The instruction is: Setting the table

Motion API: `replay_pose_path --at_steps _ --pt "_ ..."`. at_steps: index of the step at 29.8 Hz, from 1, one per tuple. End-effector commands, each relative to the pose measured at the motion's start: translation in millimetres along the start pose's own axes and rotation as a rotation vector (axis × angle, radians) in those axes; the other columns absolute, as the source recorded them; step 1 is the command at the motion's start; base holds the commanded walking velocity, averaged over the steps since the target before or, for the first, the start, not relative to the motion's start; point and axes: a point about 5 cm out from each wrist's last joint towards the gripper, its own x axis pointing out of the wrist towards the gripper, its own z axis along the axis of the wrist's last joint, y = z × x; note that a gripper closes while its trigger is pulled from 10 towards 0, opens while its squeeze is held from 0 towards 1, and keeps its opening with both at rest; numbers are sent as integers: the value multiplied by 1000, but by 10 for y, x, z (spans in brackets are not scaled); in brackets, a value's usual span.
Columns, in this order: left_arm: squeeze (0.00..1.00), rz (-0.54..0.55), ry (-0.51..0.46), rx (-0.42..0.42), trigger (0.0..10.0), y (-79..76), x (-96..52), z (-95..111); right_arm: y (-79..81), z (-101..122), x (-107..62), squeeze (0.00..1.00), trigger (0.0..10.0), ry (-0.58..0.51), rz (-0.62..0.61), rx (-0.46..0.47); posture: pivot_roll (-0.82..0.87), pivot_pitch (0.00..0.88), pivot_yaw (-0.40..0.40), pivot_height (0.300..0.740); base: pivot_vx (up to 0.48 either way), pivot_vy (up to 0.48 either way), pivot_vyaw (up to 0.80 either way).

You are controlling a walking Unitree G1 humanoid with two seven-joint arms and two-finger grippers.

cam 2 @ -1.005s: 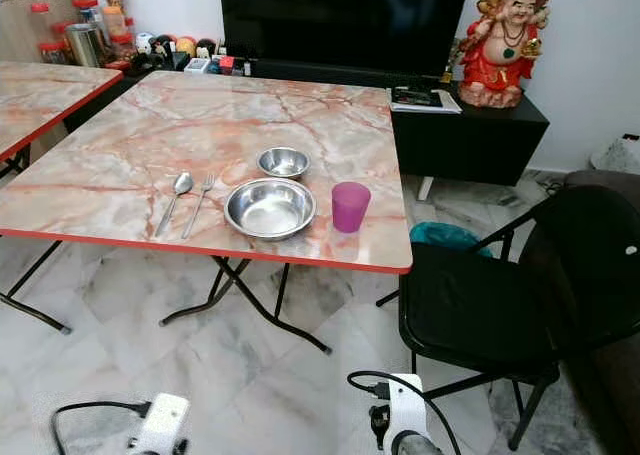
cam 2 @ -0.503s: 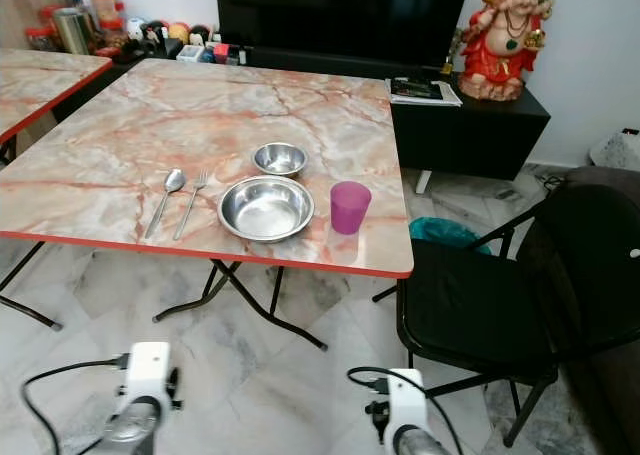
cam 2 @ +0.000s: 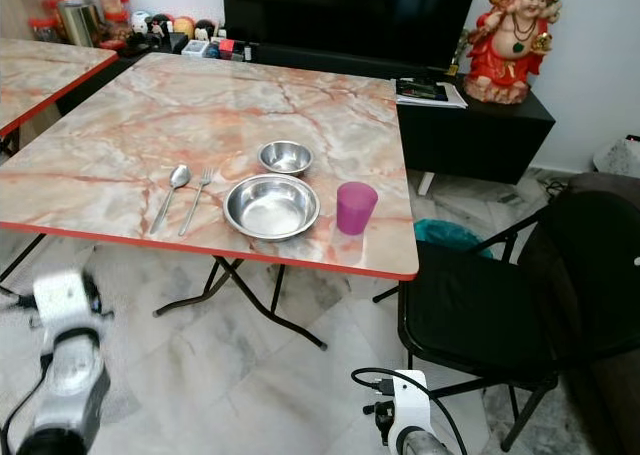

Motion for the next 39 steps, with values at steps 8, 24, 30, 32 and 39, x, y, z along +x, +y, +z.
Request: replay_pose_path --at_steps 8,24,30,32,39 --pt "0 -385 18 -135 10000 -667 165 327 27 9 4 0 10000 -14 -16 46 33 0 -59 740 0 0 0" --pt "0 -486 143 -267 10000 -853 184 295 38 -56 -6 0 10000 -8 -32 102 7 0 -22 740 0 0 -211" --pt "0 -472 124 -299 10000 -870 221 364 39 -22 0 0 10000 -15 -33 79 15 0 -34 740 0 0 0" --pt "0 -465 123 -313 10000 -876 225 375 39 -19 1 0 10000 -14 -32 78 14 0 -34 740 277 0 0" --pt "0 -462 118 -317 10000 -875 224 382 37 -15 0 0 10000 -18 -24 70 9 0 -34 740 281 0 -179"
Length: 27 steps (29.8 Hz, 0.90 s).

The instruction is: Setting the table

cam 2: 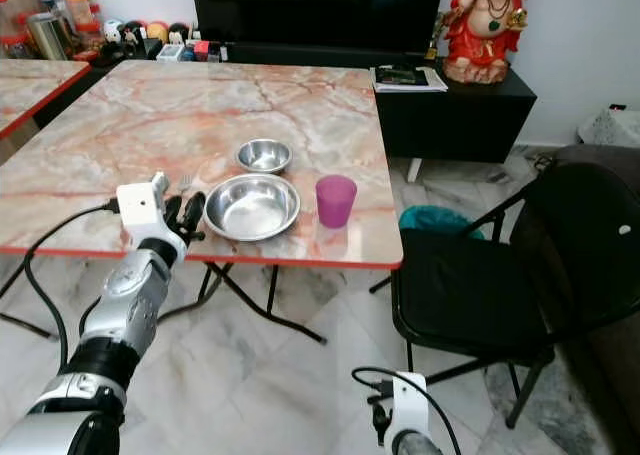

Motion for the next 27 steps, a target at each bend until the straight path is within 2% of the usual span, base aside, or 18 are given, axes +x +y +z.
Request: replay_pose_path --at_steps 1,27 --pt "0 -7 -7 -8 10000 -33 25 32 -26 30 2 0 10000 -9 -7 -10 10 0 -34 740 281 0 0" --pt "0 -49 -55 7 10000 -129 75 175 -1 28 5 0 10000 -5 6 -23 17 0 -42 740 286 0 0"
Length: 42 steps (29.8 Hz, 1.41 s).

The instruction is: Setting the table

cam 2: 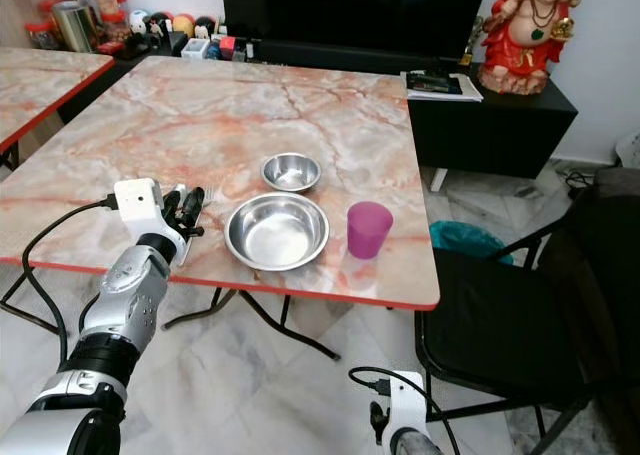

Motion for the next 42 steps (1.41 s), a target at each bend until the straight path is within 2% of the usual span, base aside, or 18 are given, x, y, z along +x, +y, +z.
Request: replay_pose_path --at_steps 1,11,21,23,24,25,26,31,34,35,42 --pt "0 -14 -27 10 10000 -12 27 93 11 29 7 0 10000 -5 2 -6 20 0 -45 740 292 0 0" --pt "0 -88 -35 1 10000 -70 -25 102 5 18 5 0 10000 -1 -6 8 25 0 -48 740 147 0 0" --pt "0 -149 17 -26 10000 -106 -125 55 -12 -2 -1 0 10000 3 -8 8 29 0 -56 740 0 0 0" --pt "0 -154 39 -82 10000 -105 -190 16 -23 -14 -4 0 10000 6 -10 7 35 0 -60 740 0 0 0" --pt "75 -154 47 -107 10000 -107 -215 1 -28 -18 -6 0 10000 8 -10 7 36 0 -64 740 0 0 0" --pt "847 -150 54 -124 10000 -103 -243 -15 -31 -26 -8 0 10000 10 -9 5 36 0 -66 740 0 0 0" --pt "1000 -137 65 -143 10000 -94 -268 -36 -31 -34 -9 0 10000 12 -8 2 39 0 -69 740 0 0 0" --pt "1000 -86 128 -176 10000 -58 -263 -90 -23 -41 -10 0 10000 15 -4 -2 40 0 -72 740 0 0 0" --pt "1000 -83 166 -148 10000 -75 -223 -113 -13 -34 -7 0 10000 15 -2 -5 42 0 -71 740 0 0 0" --pt "0 -89 191 -149 10000 -103 -200 -126 -6 -25 -4 0 10000 13 -1 -5 39 0 -68 740 0 0 0" --pt "0 -96 270 -158 10000 -169 -144 -213 10 -15 -1 0 10000 9 0 2 24 0 -55 740 0 0 0"
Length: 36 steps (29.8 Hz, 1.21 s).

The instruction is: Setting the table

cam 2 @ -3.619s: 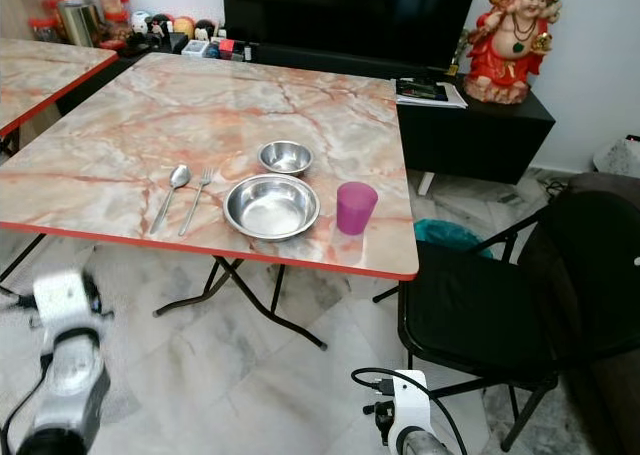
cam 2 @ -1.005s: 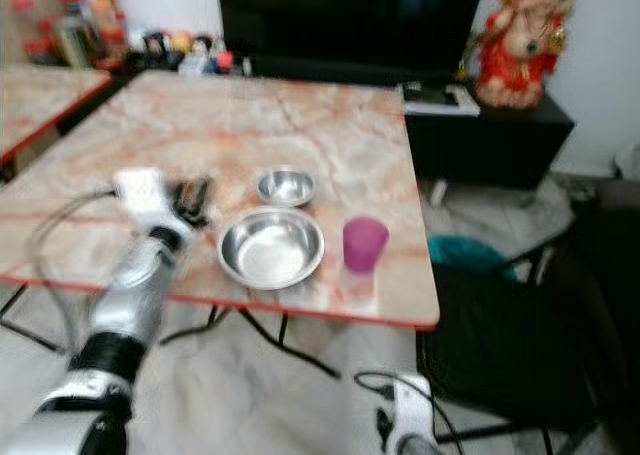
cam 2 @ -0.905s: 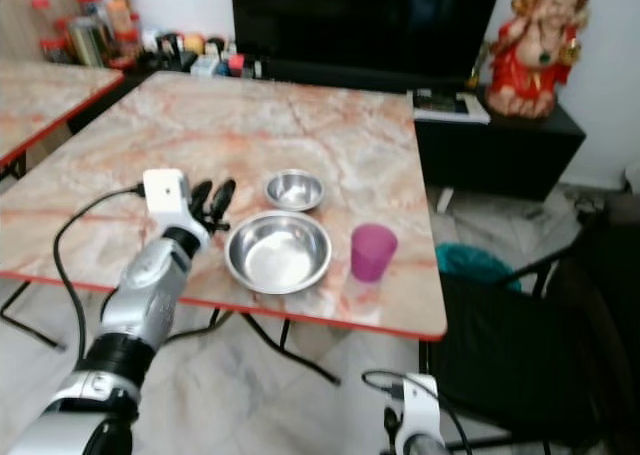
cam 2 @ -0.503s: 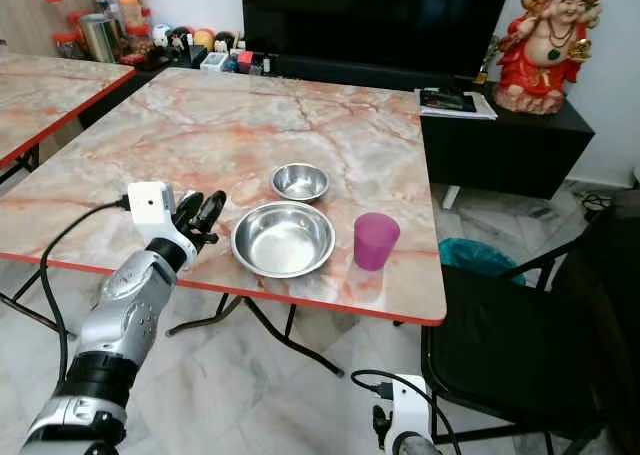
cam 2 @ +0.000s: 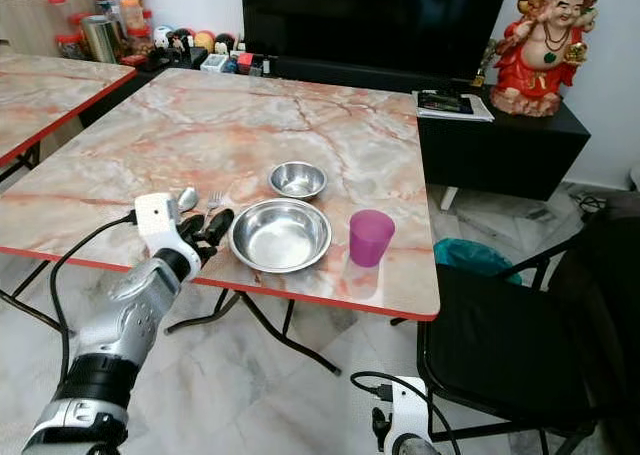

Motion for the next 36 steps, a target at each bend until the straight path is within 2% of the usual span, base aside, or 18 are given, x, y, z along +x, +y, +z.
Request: replay_pose_path --at_steps 1,7,12,14,19,27,32,33,34,35,36 --pt "0 15 43 6 10000 -20 38 -46 -4 27 6 0 10000 -3 -3 -1 24 0 -54 740 0 0 0" --pt "0 49 83 -15 10000 -12 67 -95 -23 -7 -4 0 10000 3 -7 6 18 0 -51 740 0 0 0" --pt "0 24 146 -40 10000 -69 95 -197 -31 -17 -6 0 10000 7 -9 6 14 0 -52 740 0 0 0" --pt "0 5 169 -18 10000 -101 96 -232 -28 -12 -5 0 10000 6 -8 7 14 0 -52 740 0 0 0" --pt "0 -9 178 -25 10000 -150 100 -260 -17 3 -1 0 10000 2 -4 7 11 0 -51 740 0 0 0" --pt "0 76 218 -30 10000 -118 135 -318 -9 5 1 0 10000 4 1 6 9 0 -51 740 0 0 0" --pt "0 71 222 -72 10000 -172 166 -321 1 6 2 0 10000 2 2 10 2 0 -43 740 0 0 0" --pt "0 65 224 -82 8471 -192 177 -322 4 2 2 0 10000 3 2 13 2 0 -42 740 0 0 0" --pt "0 60 226 -89 5882 -205 183 -324 5 -7 0 0 10000 5 2 14 3 0 -41 740 0 0 0" --pt "0 59 226 -91 5882 -206 184 -325 6 -9 0 0 10000 6 2 14 4 0 -41 740 0 0 0" --pt "0 59 227 -96 2549 -209 187 -325 6 -13 -1 0 10000 7 2 14 4 0 -41 740 0 0 0"
